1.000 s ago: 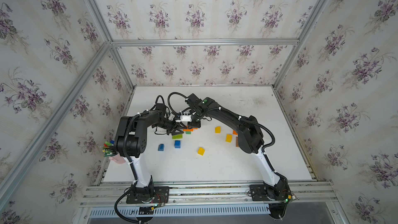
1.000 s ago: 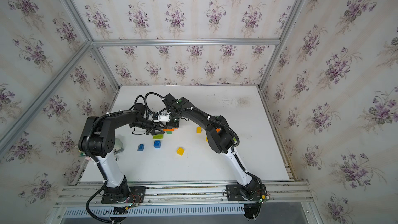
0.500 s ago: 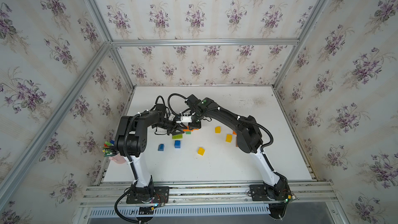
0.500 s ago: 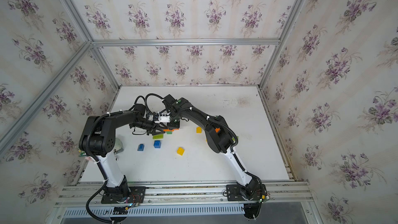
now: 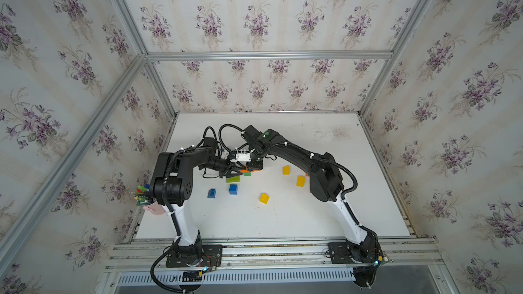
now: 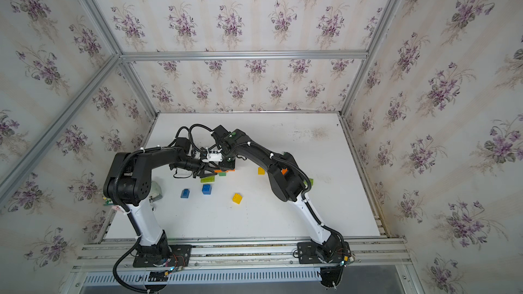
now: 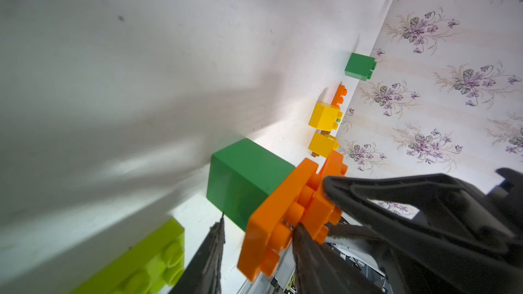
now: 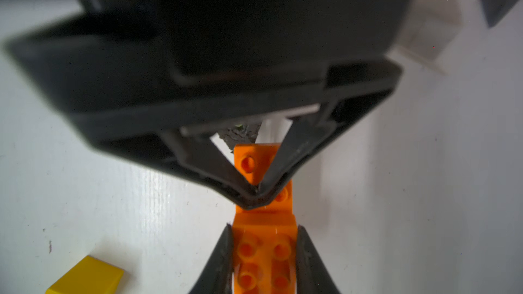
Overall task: Assemble a fork with lego
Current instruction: Assemble the lego brick with the lego brick.
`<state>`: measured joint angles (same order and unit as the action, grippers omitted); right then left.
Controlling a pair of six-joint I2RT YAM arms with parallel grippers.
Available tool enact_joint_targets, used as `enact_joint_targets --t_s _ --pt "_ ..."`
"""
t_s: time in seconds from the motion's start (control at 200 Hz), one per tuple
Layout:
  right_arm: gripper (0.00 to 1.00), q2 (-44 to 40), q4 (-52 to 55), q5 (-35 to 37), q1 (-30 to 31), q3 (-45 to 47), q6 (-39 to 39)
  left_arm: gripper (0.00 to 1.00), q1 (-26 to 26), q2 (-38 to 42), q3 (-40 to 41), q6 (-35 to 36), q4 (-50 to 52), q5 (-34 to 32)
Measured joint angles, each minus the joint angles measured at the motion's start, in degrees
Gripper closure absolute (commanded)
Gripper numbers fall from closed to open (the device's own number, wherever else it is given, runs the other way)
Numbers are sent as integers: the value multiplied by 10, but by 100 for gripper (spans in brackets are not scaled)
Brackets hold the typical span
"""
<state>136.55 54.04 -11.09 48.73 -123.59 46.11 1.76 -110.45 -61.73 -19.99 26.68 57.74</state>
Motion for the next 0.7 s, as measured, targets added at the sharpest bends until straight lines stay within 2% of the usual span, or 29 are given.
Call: enact_joint_targets --t_s 0.295,0.699 --pt "74 1 -3 -2 1 2 5 60 -4 -9 -12 22 16 5" --pt "72 12 -3 -3 2 -17 62 60 -10 -20 -27 55 46 6"
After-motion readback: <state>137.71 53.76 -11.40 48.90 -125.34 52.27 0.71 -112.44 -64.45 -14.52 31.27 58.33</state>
